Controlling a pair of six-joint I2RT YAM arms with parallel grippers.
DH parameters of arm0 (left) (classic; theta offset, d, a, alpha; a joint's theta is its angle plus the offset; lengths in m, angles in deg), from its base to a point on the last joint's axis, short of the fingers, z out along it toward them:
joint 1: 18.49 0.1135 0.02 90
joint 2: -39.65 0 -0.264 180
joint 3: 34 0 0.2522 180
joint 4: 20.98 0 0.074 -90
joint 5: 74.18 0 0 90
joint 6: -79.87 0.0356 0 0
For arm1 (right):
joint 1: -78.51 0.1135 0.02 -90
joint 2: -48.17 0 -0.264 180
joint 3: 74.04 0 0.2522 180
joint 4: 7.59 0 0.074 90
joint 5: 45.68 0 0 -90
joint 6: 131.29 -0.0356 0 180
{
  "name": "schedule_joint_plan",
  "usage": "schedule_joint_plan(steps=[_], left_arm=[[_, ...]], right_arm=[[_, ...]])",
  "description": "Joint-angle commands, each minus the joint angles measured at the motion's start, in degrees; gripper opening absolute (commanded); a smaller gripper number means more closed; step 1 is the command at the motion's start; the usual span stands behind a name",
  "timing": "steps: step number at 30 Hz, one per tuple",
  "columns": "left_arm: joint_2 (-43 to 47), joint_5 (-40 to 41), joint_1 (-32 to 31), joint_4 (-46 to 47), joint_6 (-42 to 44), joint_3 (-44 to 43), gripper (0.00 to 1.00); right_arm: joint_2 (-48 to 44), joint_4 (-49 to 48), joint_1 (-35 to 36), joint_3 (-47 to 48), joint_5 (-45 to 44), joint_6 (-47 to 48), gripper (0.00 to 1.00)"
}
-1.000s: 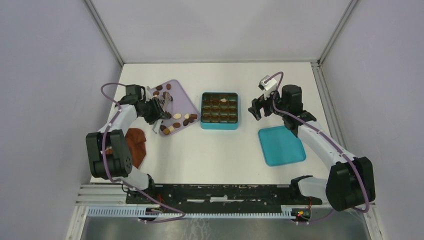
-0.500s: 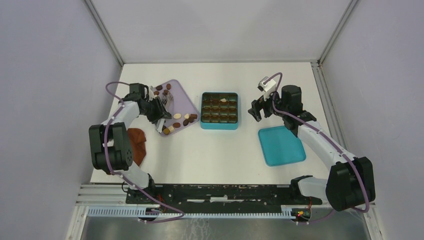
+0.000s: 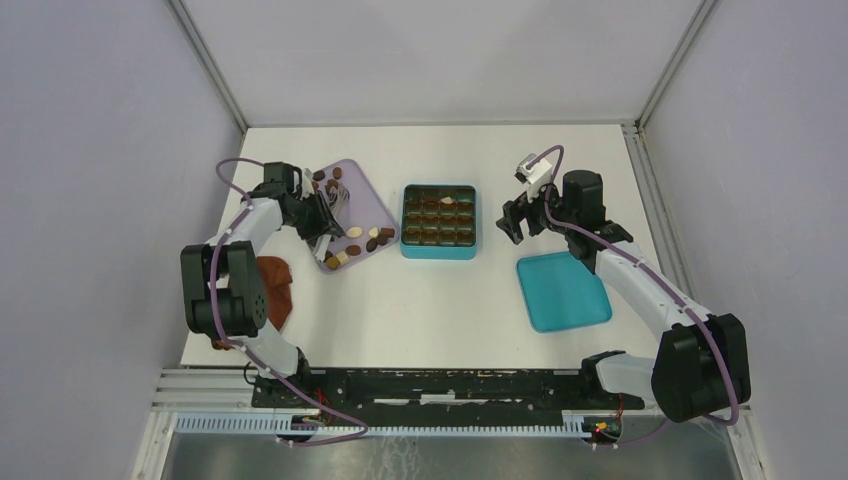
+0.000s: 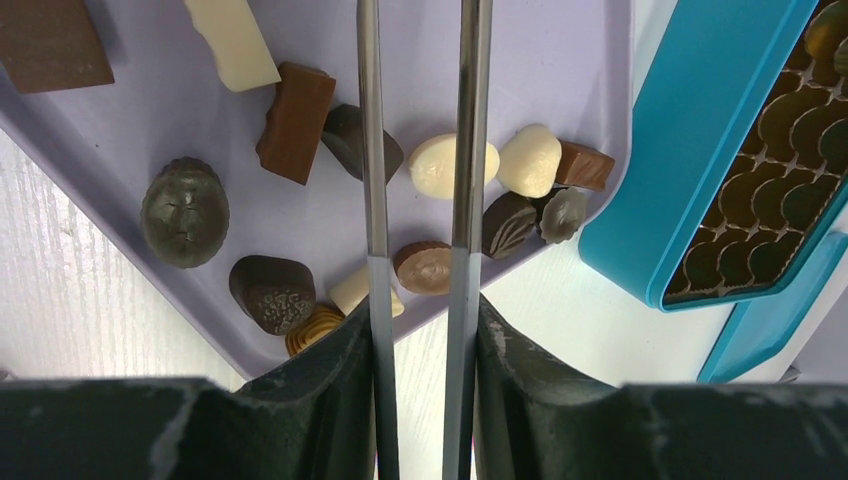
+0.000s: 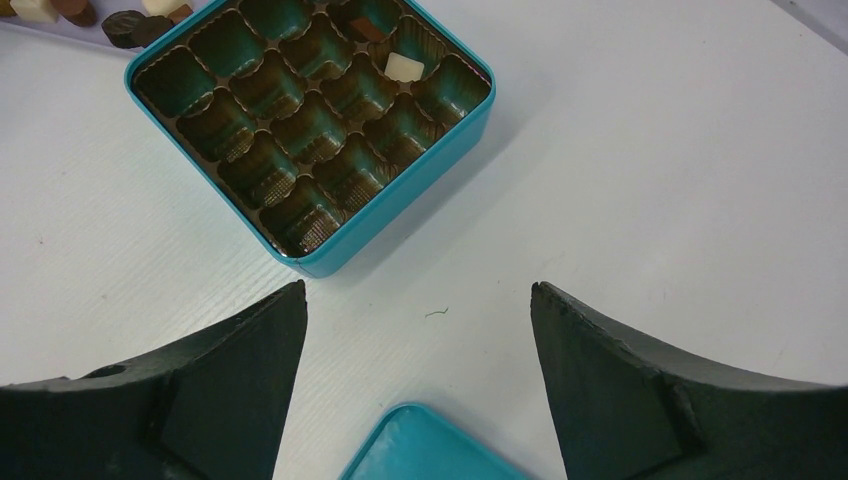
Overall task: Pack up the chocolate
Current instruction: Pick up the fake chocolate from the plate.
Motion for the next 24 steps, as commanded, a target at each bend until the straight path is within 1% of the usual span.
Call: schedule_joint_plan(steps=[1, 10, 18, 21, 24], left_arm=[[0.1, 0.2, -0.2, -0.4, 1.8, -3.0, 0.03], [3.0, -3.0, -0.1, 0.4, 1.6, -3.4, 0.02], [-1.3, -2.7, 0.0, 0.1, 2.8, -5.1, 0.05], [-1.6, -2.7, 0.1, -0.2, 3.2, -5.8, 0.06], [-0.6, -3.3, 0.0, -0.4, 3.5, -6.0, 0.02]], right_arm=[[-1.2, -0.8, 0.0, 2.4, 0.4, 0.5, 0.88], [-1.0, -0.8, -0.1, 2.4, 0.5, 0.5, 0.88], [-1.1, -0.7, -0.1, 2.5, 0.1, 0.7, 0.88], [-1.1, -0.7, -0.1, 2.5, 0.1, 0.8, 0.88], [-1.1, -0.6, -0.1, 2.5, 0.1, 0.9, 0.88]])
